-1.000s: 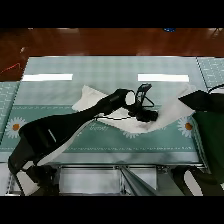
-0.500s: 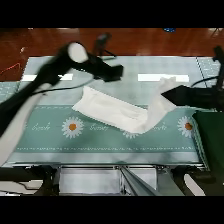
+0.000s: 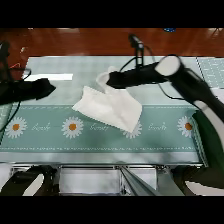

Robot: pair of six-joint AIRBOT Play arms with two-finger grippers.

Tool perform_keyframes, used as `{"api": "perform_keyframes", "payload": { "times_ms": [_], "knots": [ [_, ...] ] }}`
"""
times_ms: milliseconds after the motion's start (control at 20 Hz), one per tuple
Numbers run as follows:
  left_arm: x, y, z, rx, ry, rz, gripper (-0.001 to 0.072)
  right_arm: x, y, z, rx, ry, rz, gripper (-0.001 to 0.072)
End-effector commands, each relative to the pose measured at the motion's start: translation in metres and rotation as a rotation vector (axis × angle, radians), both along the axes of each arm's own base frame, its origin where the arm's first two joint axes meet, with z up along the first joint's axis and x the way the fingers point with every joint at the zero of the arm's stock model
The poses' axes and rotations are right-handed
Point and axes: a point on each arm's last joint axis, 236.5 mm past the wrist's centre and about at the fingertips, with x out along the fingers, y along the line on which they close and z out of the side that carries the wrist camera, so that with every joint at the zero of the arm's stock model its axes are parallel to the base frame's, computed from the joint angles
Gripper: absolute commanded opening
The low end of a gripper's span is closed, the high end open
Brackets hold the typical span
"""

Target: Fold the shirts.

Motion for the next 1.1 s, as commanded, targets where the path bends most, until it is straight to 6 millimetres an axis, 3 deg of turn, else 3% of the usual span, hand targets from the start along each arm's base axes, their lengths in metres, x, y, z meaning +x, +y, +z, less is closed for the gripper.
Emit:
{"api": "perform_keyframes", "payload": {
  "times_ms": [0, 250, 300, 350, 450, 550, 600, 700, 750, 850, 950, 1000, 1050],
  "knots": [
    [-0.04, 0.015, -0.035, -0.029, 0.027, 0.078, 0.0022, 0.015, 0.059, -0.044, 0.052, 0.102, 0.034, 0.0023],
    [-0.044, 0.011, -0.06, -0.067, 0.058, 0.096, 0.0022, 0.023, 0.082, -0.077, 0.112, 0.213, 0.02, 0.0026],
    [-0.042, 0.012, -0.062, -0.068, 0.054, 0.104, 0.0022, 0.02, 0.086, -0.081, 0.115, 0.228, 0.023, 0.0157],
    [-0.04, 0.012, -0.064, -0.072, 0.051, 0.109, 0.0022, 0.016, 0.09, -0.084, 0.109, 0.227, 0.041, 0.0395],
    [-0.033, 0.012, -0.066, -0.084, 0.044, 0.124, 0.0022, 0.006, 0.093, -0.083, 0.096, 0.193, 0.105, 0.0418],
    [-0.023, 0.016, -0.062, -0.083, 0.012, 0.145, 0.0022, 0.004, 0.076, -0.072, 0.098, 0.221, 0.131, 0.0417],
    [-0.018, 0.021, -0.054, -0.085, -0.008, 0.16, 0.0022, 0.006, 0.056, -0.06, 0.097, 0.234, 0.146, 0.0417],
    [-0.007, 0.032, -0.027, -0.086, -0.07, 0.191, 0.0022, 0.01, -0.007, -0.028, 0.067, 0.254, 0.169, 0.0409],
    [-0.003, 0.038, -0.011, -0.085, -0.103, 0.206, 0.0022, 0.01, -0.046, -0.012, 0.027, 0.251, 0.162, 0.0409],
    [0.002, 0.044, 0.012, -0.085, -0.145, 0.219, 0.0022, 0.011, -0.143, 0.01, -0.162, 0.197, 0.06, 0.0409],
    [-0.002, 0.037, 0.016, -0.111, -0.131, 0.203, 0.0022, 0.004, -0.252, 0.012, -0.43, 0.134, -0.2, 0.0409],
    [-0.006, 0.031, 0.011, -0.129, -0.102, 0.19, 0.0022, -0.007, -0.294, 0.007, -0.515, 0.119, -0.328, 0.0411],
    [-0.011, 0.026, 0.004, -0.139, -0.067, 0.176, 0.0022, -0.024, -0.322, -0.004, -0.548, 0.121, -0.438, 0.0412]
  ]
}}
